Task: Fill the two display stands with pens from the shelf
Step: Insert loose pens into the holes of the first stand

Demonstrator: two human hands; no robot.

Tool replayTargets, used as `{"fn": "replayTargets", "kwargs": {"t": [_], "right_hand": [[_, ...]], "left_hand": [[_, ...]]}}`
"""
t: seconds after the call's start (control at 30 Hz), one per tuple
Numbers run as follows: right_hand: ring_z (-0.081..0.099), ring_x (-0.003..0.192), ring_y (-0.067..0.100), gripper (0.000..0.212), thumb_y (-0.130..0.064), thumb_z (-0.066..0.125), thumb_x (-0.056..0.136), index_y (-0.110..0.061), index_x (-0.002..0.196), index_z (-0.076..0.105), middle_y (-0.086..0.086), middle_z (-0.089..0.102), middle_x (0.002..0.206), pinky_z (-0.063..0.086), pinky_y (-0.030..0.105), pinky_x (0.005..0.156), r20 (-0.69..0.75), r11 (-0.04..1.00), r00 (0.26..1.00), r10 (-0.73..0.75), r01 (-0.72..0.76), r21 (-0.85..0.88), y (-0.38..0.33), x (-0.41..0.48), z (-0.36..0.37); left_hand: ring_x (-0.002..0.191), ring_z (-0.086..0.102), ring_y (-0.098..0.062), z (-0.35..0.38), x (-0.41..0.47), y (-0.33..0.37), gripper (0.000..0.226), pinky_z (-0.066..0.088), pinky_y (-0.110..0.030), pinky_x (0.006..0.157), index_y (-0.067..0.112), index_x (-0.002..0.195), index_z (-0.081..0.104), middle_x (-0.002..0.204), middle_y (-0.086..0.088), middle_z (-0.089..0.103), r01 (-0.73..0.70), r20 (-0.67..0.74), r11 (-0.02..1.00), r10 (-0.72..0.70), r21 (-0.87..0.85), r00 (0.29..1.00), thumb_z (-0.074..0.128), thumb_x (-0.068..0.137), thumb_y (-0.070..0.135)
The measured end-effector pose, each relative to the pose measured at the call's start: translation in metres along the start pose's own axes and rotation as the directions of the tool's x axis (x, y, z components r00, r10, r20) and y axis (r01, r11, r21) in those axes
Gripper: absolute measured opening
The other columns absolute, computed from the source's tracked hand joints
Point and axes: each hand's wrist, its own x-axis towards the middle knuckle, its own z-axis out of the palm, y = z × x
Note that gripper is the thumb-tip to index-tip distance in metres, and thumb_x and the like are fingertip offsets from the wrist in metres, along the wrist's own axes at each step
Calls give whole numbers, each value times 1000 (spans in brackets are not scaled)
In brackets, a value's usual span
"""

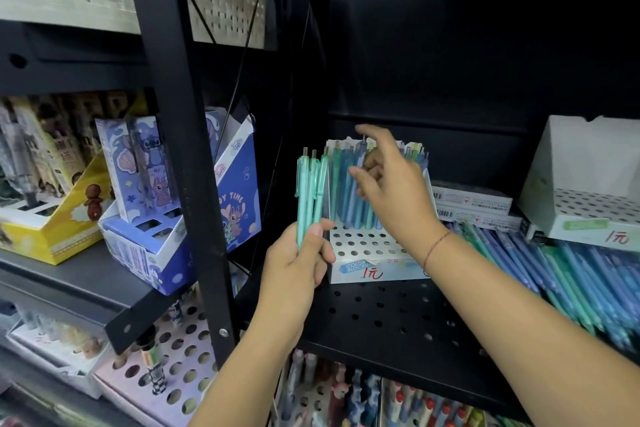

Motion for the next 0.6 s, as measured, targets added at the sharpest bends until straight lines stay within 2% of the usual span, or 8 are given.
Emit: {"fn": "replayTargets", "kwargs": {"t": [0.13, 0.23, 0.37, 0.43, 0.47, 0.53, 0.6], "right_hand": [[52, 68, 10, 48, -17, 59, 93, -28, 138, 46, -2, 54, 77, 51, 27, 68, -31, 999, 999, -16, 15, -40, 1, 1, 1], [52, 60, 16, 42, -23, 58, 94, -30, 134, 50, 2, 55, 65, 52, 39, 61, 24, 988, 1000, 9, -5, -152, 4, -1, 2], [51, 57, 21, 43, -24, 56, 95, -32, 137, 48, 9, 55, 63, 51, 39, 59, 41, 992, 998, 57, -52, -113, 4, -2, 1], [48, 57, 13, 40, -25, 55, 96, -31, 135, 50, 6, 53, 65, 50, 31, 59, 6, 995, 995, 101, -101, -7, 0, -3, -1], [48, 57, 8, 37, -25, 55, 96, -29, 133, 52, 7, 54, 68, 48, 25, 58, 5, 986, 992, 128, -128, 104, -4, -4, -2], [53, 55, 6, 26, -23, 54, 96, -26, 122, 58, 10, 62, 78, 47, 21, 55, 67, 907, 981, 183, -195, 373, -13, -6, -3], [59, 55, 10, 14, -19, 55, 95, -22, 107, 62, 7, 67, 81, 48, 22, 50, 180, 797, 963, 198, -265, 543, -21, -7, -3]], "left_hand": [[51, 35, -9, -1, 1, -2, 23, 34, -14, 49, 20, 101, 67, 67, 2, 54, 1, 26, 1000, -1, 0, 1000, 44, 101, 24], [52, 36, -9, -1, 1, -3, 24, 35, -14, 51, 20, 102, 67, 68, 2, 55, -2, 28, 1000, 2, 2, 1000, 44, 101, 24], [52, 37, -8, -2, 1, -3, 25, 36, -14, 51, 19, 103, 67, 69, 1, 56, -5, 27, 1000, 6, -5, 1000, 43, 101, 24], [52, 38, -8, -2, 0, -3, 25, 37, -14, 52, 19, 104, 67, 70, 0, 57, -8, 36, 1000, 8, 2, 999, 43, 101, 24], [52, 38, -7, -2, 0, -2, 25, 38, -14, 53, 18, 104, 67, 70, -1, 58, -9, 40, 1000, 9, 5, 999, 43, 101, 24], [52, 39, -7, -1, 0, -1, 25, 37, -14, 53, 18, 104, 67, 71, -2, 58, -11, 47, 1000, 11, 8, 999, 43, 101, 24], [53, 39, -8, -1, -1, -1, 24, 38, -14, 55, 18, 104, 67, 70, -1, 59, -9, 55, 1000, 8, 10, 998, 43, 101, 24]]}}
